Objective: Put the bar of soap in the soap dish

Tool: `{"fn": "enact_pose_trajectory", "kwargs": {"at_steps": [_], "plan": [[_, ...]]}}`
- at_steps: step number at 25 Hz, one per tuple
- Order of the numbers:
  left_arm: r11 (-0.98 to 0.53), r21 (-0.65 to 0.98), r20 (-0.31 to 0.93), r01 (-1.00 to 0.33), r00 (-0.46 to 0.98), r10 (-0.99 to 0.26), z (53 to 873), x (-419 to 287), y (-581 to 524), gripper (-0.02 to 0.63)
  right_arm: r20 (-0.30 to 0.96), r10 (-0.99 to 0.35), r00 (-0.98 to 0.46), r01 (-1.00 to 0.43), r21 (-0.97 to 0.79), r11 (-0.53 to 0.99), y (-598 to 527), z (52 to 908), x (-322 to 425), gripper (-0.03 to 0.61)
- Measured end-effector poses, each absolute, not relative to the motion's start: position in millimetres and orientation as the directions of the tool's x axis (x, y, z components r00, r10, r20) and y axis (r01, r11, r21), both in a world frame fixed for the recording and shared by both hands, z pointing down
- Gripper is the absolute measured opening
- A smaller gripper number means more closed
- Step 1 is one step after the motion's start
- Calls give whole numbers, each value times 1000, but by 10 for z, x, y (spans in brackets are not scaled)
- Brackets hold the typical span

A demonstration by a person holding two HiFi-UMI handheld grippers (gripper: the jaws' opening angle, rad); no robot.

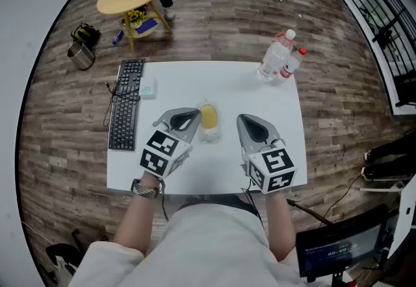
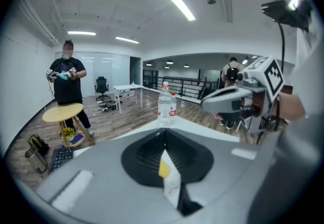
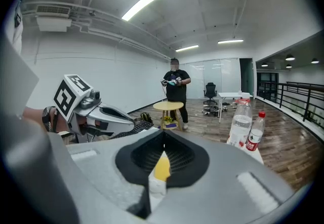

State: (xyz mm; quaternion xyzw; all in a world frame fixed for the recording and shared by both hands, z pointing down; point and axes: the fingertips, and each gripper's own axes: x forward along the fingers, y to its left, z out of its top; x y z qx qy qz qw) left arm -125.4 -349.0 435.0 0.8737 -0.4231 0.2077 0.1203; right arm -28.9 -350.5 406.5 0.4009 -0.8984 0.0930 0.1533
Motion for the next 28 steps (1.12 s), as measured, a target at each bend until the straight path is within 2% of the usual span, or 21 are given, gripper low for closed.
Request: {"fn": "enact_pose_trajectory", "kwargs": {"at_steps": [7,15,22,28], "plan": [[-631,12,407,-776,580,-706,4098,-1261,-3375,7,302,-713,-633,-750,-9,661,-3468,3798,-279,3],[-613,-31,290,-789,580,-761,3765,-1360,-3289,8,232,-749,-621,-762,47,646,-3371,3459,-287,3],[-610,-1,162,-793,602,-782,3445,-1485,-3098,8,153,-766,-625,-765,79,639,-3184,3130,-311,3],[-598,-77,116,-798,588,-800,3206,-1467,-3032,7,106,-759,-642,-754,93,650,-3204,2963,-297,3]]}}
